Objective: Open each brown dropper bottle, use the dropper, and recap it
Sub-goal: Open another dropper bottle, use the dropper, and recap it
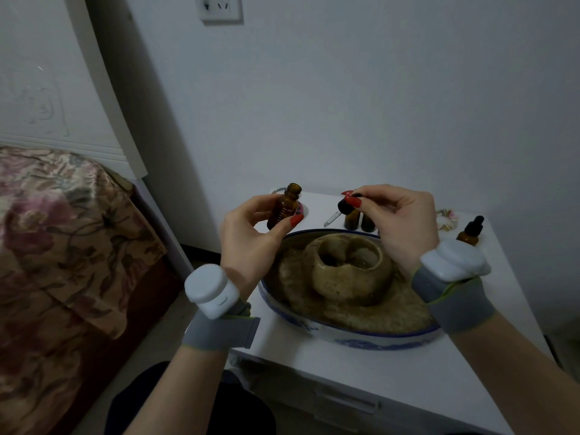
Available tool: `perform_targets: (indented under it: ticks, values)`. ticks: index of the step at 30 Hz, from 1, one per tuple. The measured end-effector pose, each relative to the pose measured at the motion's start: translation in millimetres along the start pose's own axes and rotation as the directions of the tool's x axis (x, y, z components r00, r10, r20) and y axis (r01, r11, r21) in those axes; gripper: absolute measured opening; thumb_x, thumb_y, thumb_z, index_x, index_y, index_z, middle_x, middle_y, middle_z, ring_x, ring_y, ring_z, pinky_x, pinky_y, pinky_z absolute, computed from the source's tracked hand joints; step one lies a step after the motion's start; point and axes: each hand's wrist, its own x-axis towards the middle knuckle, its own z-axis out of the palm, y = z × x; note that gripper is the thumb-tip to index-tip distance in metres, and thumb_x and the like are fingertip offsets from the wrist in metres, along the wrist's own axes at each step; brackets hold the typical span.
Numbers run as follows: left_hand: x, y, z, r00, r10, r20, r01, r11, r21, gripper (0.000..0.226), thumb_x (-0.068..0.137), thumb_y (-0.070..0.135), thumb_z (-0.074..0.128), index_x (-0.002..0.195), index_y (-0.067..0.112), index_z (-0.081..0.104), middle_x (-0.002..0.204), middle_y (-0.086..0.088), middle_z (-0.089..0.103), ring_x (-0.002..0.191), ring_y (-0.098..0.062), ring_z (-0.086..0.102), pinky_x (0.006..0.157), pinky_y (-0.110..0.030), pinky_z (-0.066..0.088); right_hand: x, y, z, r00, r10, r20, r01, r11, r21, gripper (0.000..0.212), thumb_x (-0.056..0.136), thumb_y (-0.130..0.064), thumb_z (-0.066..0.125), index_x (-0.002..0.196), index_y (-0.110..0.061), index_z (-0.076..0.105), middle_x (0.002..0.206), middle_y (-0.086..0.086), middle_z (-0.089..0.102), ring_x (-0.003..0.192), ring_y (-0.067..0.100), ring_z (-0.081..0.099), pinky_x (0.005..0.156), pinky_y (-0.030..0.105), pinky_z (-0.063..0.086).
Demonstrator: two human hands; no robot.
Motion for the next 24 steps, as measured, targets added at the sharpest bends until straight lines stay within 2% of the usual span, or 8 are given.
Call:
perform_targets:
  ticks: [9,14,18,20,24]
  values:
    - [-0.4,1.9,0.2,1.0,0.016,-0.002,-0.017,1.0,-0.023,0.029,0.073,0.023,0.08,0.094,0.036,0.066,0.093,0.013,0.071,0.088,-0.002,0.067,0.079,-0.005,0.046,-0.3,1.3,-0.4,1.0,-0.01,0.014,0.01,0.999,-0.03,0.013,0.086,-0.002,0.067,0.097,-0.001,0.074,0.084,0.018,0.072,0.075,0.049,0.061,0.061,0.028,0.051]
    - [-0.5,0.9,-0.1,1.0,0.014,0.001,-0.014,1.0,-0.017,0.029,0.073,0.022,0.08,0.098,0.03,0.068,0.095,0.009,0.072,0.091,-0.005,0.068,0.082,-0.008,0.047,-0.2,2.1,-1.8,1.0,-0.012,0.016,0.013,0.999,-0.049,0.013,0.087,-0.003,0.066,0.098,-0.003,0.074,0.083,0.017,0.072,0.074,0.046,0.062,0.063,0.029,0.052]
    - [-0.7,1.4,-0.5,1.0,0.019,0.002,-0.019,1.0,-0.009,0.029,0.073,0.023,0.08,0.096,0.033,0.067,0.095,0.011,0.072,0.09,-0.003,0.068,0.083,-0.009,0.048,-0.4,2.1,-2.2,1.0,-0.017,0.01,0.018,0.997,-0.07,0.013,0.088,-0.004,0.066,0.097,-0.004,0.074,0.082,0.016,0.072,0.072,0.044,0.061,0.062,0.027,0.051]
    - [-0.7,1.7,-0.6,1.0,0.024,-0.001,-0.024,1.0,-0.007,0.029,0.073,0.023,0.08,0.094,0.037,0.066,0.093,0.014,0.071,0.088,-0.001,0.067,0.081,-0.007,0.047,-0.6,1.6,-2.9,1.0,-0.02,0.01,0.02,0.997,-0.073,0.013,0.088,-0.004,0.065,0.096,-0.005,0.075,0.081,0.016,0.072,0.068,0.041,0.06,0.06,0.024,0.05]
    - [-0.8,1.2,-0.6,1.0,0.018,0.003,-0.018,1.0,-0.002,0.029,0.073,0.022,0.08,0.095,0.036,0.066,0.094,0.014,0.071,0.089,-0.001,0.067,0.082,-0.008,0.048,-1.3,-1.0,-3.0,1.0,-0.012,0.004,0.012,0.998,-0.066,0.012,0.088,-0.004,0.066,0.096,-0.004,0.074,0.08,0.016,0.072,0.06,0.025,0.057,0.052,0.017,0.046]
